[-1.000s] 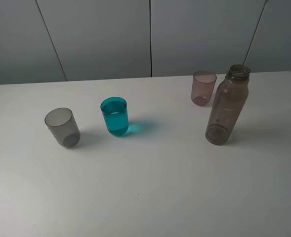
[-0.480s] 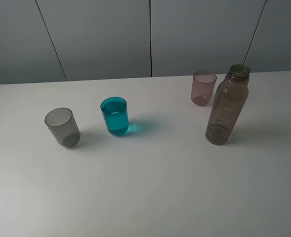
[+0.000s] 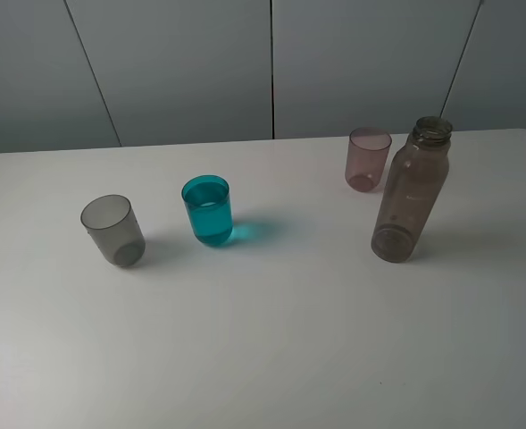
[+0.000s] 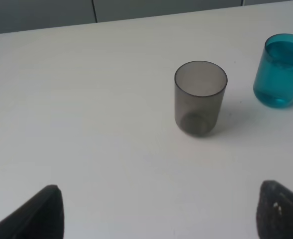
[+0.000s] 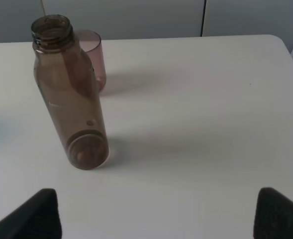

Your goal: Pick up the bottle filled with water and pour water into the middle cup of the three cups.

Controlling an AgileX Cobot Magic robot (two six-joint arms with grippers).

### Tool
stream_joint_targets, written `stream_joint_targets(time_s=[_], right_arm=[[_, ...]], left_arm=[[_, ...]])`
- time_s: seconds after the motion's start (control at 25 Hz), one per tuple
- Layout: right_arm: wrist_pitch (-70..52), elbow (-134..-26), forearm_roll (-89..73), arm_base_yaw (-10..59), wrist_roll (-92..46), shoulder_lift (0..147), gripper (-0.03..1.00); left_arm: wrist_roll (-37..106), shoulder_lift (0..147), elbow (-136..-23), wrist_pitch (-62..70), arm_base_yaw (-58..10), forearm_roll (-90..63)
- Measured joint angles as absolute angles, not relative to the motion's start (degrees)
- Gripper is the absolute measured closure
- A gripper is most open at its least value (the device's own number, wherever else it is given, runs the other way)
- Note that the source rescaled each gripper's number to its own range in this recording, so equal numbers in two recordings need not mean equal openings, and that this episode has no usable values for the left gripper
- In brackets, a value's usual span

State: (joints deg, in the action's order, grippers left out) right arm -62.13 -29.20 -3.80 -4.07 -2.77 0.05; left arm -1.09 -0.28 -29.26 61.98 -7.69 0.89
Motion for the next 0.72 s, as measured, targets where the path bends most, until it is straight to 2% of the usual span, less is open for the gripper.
stream_joint_targets(time_s=[0.72], right_arm=[[-62.13,-29.20,-3.80,-4.07,-2.77,0.05,0.41]], left_arm=[[-1.09,-0.28,-29.26,61.98,-7.69,0.89]])
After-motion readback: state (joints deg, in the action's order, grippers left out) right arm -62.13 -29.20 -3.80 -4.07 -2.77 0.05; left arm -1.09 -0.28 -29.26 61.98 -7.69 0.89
